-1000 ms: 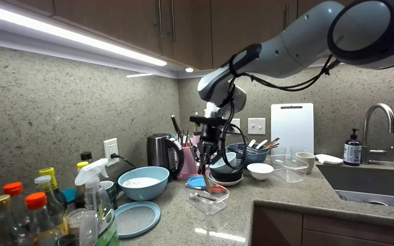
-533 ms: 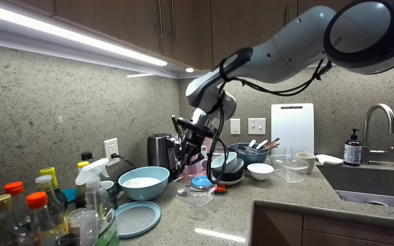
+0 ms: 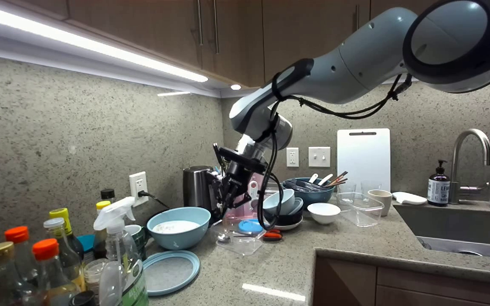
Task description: Put the chopsticks inside the plastic container.
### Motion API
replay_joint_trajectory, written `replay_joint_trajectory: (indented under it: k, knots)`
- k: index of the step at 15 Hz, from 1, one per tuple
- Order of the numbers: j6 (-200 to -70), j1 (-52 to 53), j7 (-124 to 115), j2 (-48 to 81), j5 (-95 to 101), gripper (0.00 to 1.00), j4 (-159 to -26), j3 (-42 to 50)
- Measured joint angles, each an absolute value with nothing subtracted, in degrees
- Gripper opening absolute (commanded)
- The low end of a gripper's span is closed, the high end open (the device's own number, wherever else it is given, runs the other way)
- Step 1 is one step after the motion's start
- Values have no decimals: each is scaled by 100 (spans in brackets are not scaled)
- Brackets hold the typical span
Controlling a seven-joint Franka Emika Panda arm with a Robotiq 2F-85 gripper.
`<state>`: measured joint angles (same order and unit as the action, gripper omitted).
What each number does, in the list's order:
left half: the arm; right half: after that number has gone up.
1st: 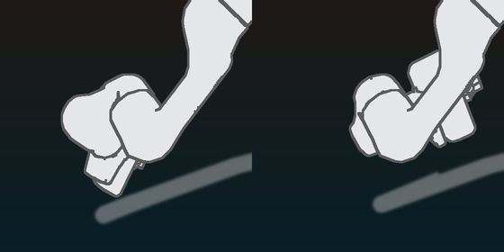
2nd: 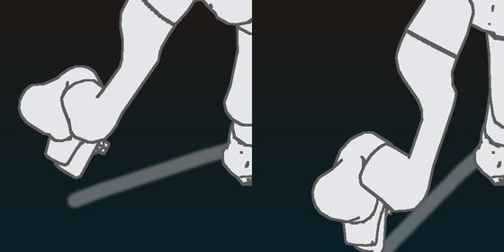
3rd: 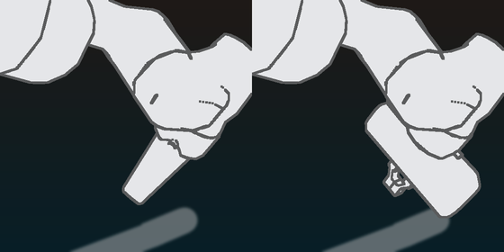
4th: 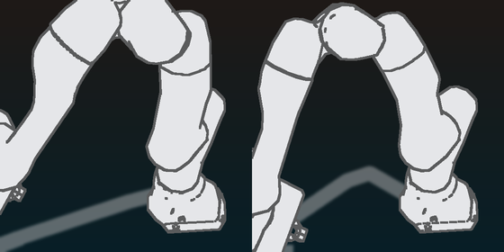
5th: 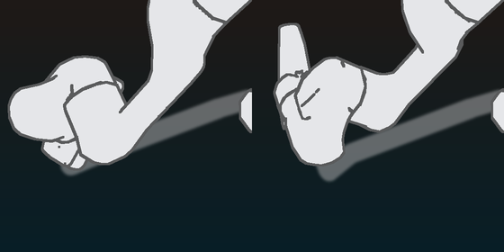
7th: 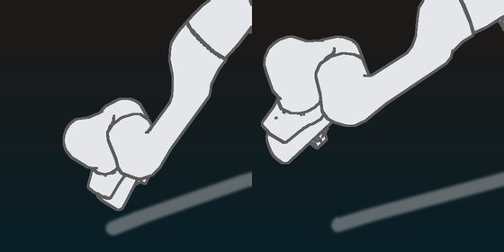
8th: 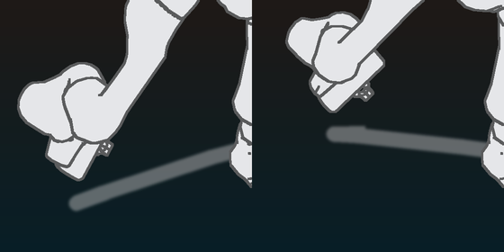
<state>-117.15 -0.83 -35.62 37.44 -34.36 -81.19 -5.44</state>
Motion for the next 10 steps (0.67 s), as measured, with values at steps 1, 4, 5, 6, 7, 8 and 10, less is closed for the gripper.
replay_joint_trajectory:
  k: [1, 4, 5, 6, 7, 8, 10]
  knots:
    - [-11459, -96, -3563, 3746, -3436, 2, -8094, -509]
    - [-10592, -224, -3506, 3830, -3427, 2, -7863, -390]
    - [-10332, -275, -3391, 3893, -3404, 2, -7731, -339]
    - [-10126, -322, -3264, 3963, -3385, 2, -7602, -290]
    - [-10026, -364, -3145, 4023, -3383, 2, -7499, -256]
    - [-10003, -390, -3054, 4073, -3384, 2, -7423, -231]
    - [-10065, -410, -2911, 4122, -3397, 2, -7352, -206]
